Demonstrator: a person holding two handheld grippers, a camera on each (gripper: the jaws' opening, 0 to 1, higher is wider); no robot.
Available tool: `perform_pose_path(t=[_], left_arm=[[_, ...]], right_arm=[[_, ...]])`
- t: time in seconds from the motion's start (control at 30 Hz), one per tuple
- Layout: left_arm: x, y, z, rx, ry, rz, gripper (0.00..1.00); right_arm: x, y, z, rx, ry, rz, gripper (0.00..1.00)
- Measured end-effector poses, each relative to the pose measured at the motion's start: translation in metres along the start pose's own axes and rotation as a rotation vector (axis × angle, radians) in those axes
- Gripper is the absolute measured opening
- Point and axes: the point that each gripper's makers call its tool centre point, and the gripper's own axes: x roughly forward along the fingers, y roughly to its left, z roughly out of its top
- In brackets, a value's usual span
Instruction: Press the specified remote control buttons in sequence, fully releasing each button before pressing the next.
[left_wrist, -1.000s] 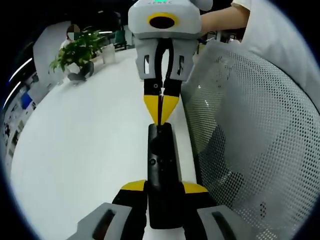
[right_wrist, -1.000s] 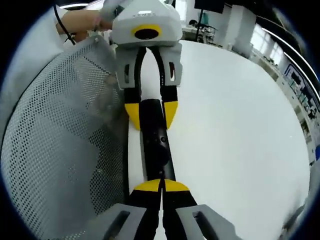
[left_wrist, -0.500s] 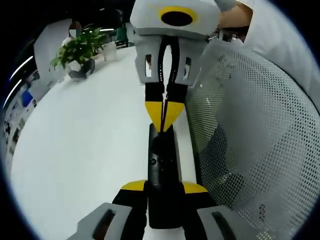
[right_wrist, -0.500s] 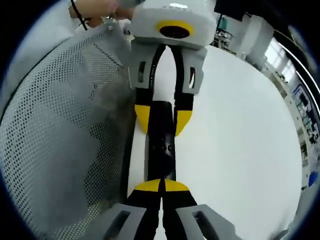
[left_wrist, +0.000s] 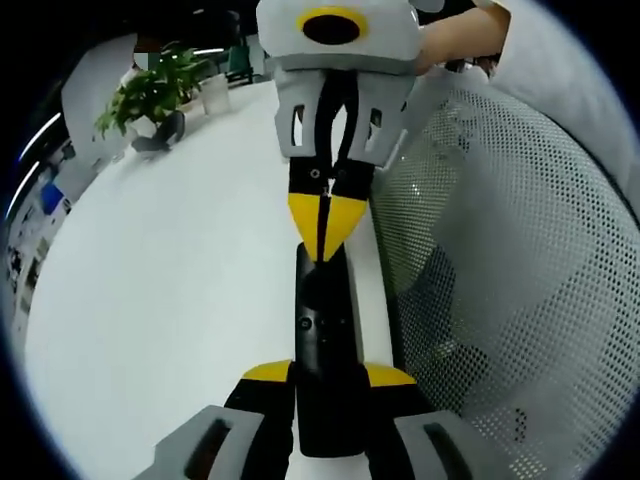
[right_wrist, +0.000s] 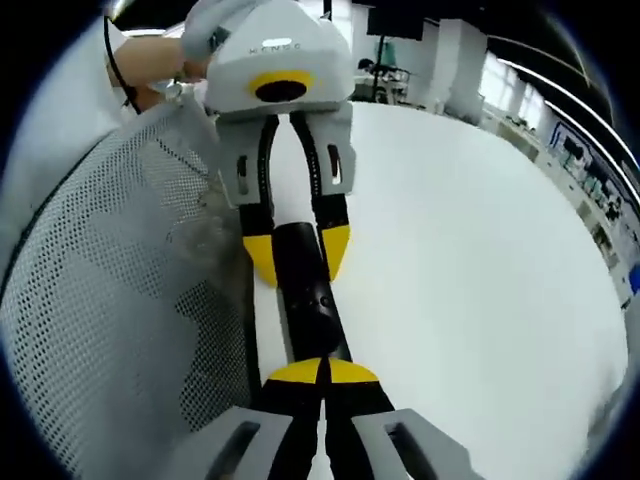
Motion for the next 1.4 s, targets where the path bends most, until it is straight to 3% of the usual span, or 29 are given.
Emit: perform_pose_path(t=[0.1, 0.23, 0.27, 0.3, 0.33, 0.43, 0.57, 0.77, 0.83, 0.87, 0.97, 1.07, 1.2, 1.3, 1.4], left_arm=[[0.0, 0.0, 0.0, -0.003, 0.009, 0.0, 0.23], [0.0, 0.0, 0.0, 0.0, 0.014, 0.0, 0.23], [0.0, 0.0, 0.0, -0.001, 0.013, 0.0, 0.23], [0.0, 0.0, 0.0, 0.001, 0.011, 0.0, 0.23], [0.0, -0.001, 0.0, 0.0, 0.008, 0.0, 0.23], [0.0, 0.0, 0.0, -0.004, 0.001, 0.001, 0.23], [0.0, 0.0, 0.0, 0.002, 0.007, 0.001, 0.23], [0.0, 0.0, -0.001, 0.005, 0.017, -0.002, 0.23], [0.0, 0.0, -0.001, -0.003, 0.016, -0.001, 0.24], [0.0, 0.0, -0.002, -0.006, 0.012, 0.0, 0.23], [0.0, 0.0, -0.002, -0.006, 0.006, 0.002, 0.24], [0.0, -0.001, -0.002, -0.004, 0.007, 0.001, 0.24], [0.0, -0.001, -0.002, -0.008, 0.004, 0.003, 0.23], [-0.001, -0.001, -0.003, -0.016, -0.021, 0.008, 0.23], [-0.001, -0.002, -0.003, -0.022, -0.049, 0.013, 0.23]], right_arm=[[0.001, 0.0, 0.007, -0.046, -0.007, -0.011, 0.0], [0.008, 0.002, 0.005, -0.116, 0.053, 0.004, 0.0], [0.008, 0.002, -0.001, -0.161, 0.109, 0.001, 0.0], [0.009, 0.003, 0.006, -0.247, 0.09, 0.019, 0.0], [0.008, 0.001, 0.001, -0.231, 0.128, 0.0, 0.0], [0.009, 0.003, 0.004, -0.237, 0.159, 0.01, 0.0], [0.011, 0.003, 0.005, -0.315, 0.199, 0.014, 0.0], [0.012, 0.002, 0.006, -0.283, 0.18, -0.002, 0.0], [0.011, 0.002, 0.008, -0.216, 0.111, 0.008, 0.0], [0.01, 0.002, 0.009, -0.133, 0.067, 0.014, 0.0], [0.009, 0.002, 0.008, -0.113, -0.007, 0.022, 0.0], [0.009, 0.004, 0.007, -0.087, -0.017, 0.037, 0.01], [0.011, 0.005, 0.009, -0.141, -0.001, 0.028, 0.01], [0.012, 0.006, 0.009, -0.187, 0.021, 0.021, 0.01], [0.012, 0.006, 0.01, -0.176, 0.029, 0.026, 0.02]])
